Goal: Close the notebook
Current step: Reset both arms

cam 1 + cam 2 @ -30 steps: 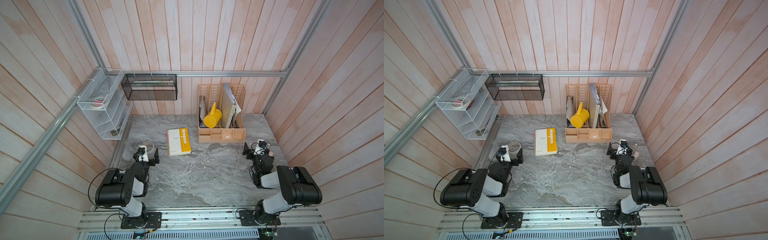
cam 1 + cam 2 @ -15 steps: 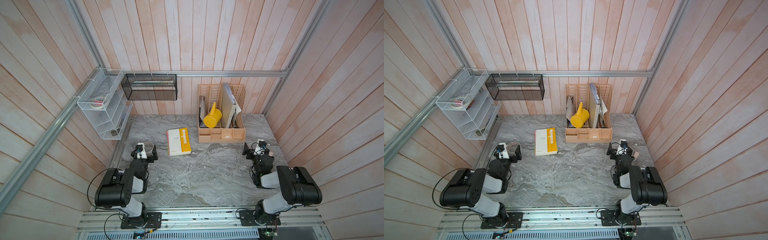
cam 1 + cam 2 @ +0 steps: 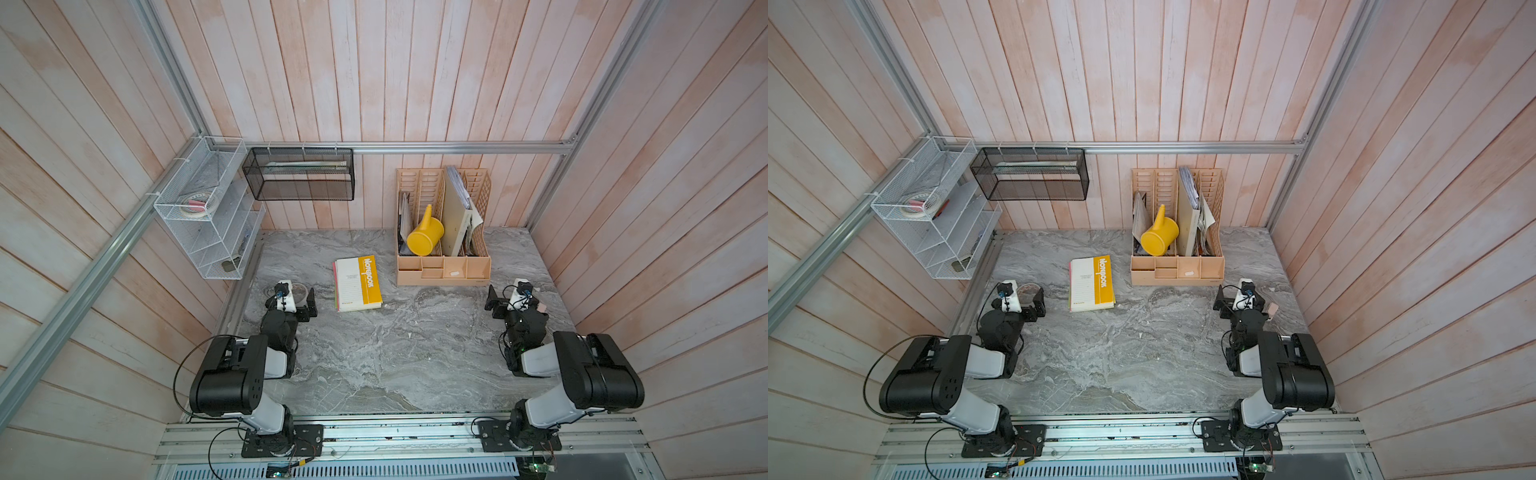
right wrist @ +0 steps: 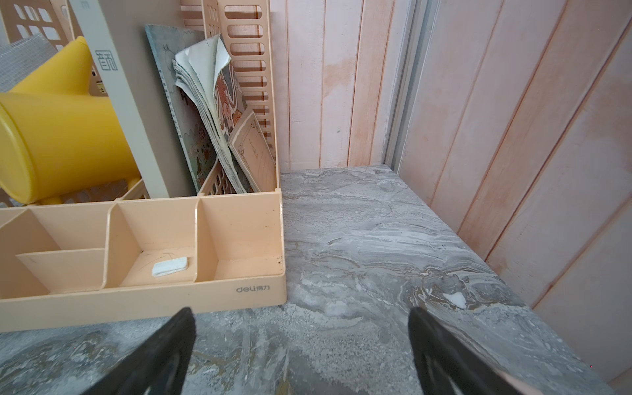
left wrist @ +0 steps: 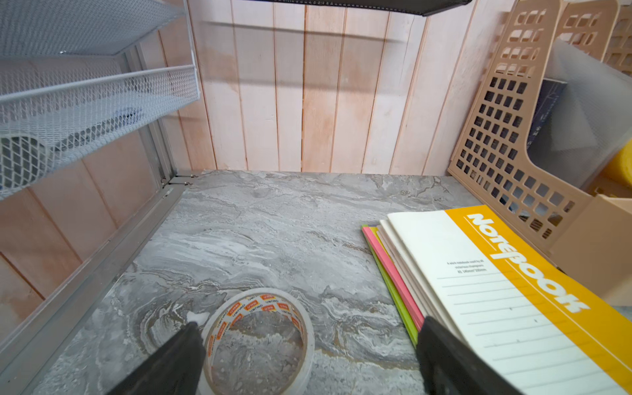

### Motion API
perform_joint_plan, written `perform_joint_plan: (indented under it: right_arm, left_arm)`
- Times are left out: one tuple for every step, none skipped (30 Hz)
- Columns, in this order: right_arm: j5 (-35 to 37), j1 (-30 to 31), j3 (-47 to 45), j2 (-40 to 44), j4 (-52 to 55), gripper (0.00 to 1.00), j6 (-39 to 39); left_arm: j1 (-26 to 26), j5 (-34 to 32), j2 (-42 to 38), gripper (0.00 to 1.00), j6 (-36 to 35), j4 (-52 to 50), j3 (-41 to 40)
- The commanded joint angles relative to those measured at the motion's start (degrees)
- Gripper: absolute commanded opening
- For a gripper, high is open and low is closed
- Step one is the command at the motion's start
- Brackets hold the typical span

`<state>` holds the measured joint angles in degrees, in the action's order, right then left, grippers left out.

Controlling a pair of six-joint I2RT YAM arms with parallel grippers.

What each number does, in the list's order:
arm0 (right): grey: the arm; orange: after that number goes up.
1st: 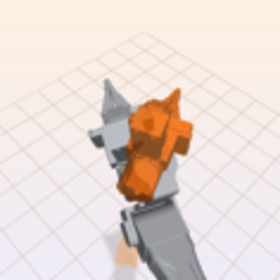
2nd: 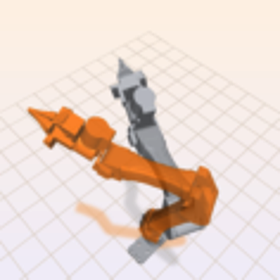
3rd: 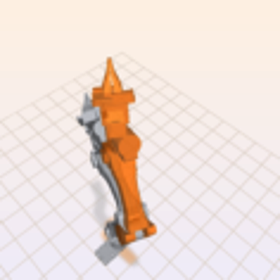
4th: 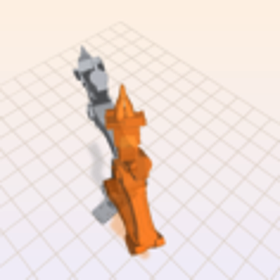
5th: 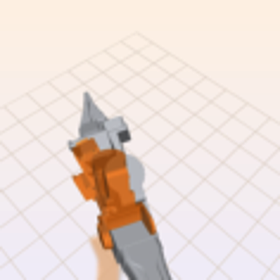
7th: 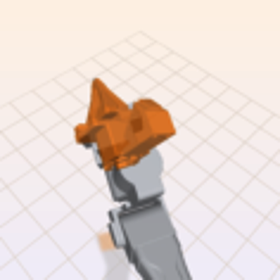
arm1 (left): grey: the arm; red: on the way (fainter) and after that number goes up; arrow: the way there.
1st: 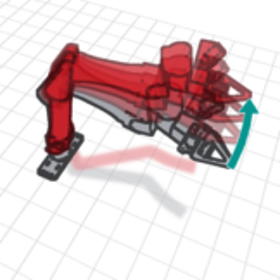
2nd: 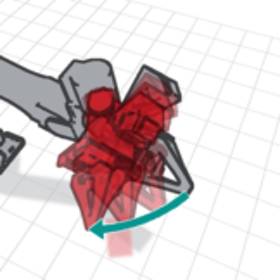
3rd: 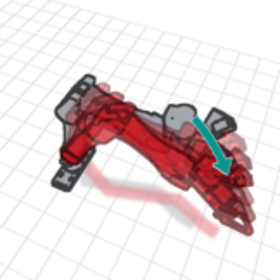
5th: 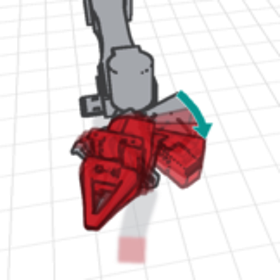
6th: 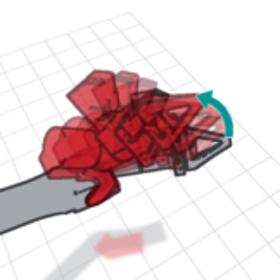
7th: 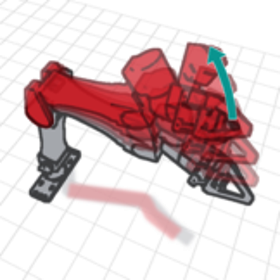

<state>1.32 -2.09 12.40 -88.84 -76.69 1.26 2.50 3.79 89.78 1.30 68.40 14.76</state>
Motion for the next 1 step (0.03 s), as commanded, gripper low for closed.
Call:
perform_joint_plan:
  right_arm:
    - [-0.9, -0.3, -0.4, -0.6, -0.3, 0.98, 0.4]
  left_arm:
    - [-0.1, -1.5, -0.4, 1.0, 0.2, -0.7, 0.6]
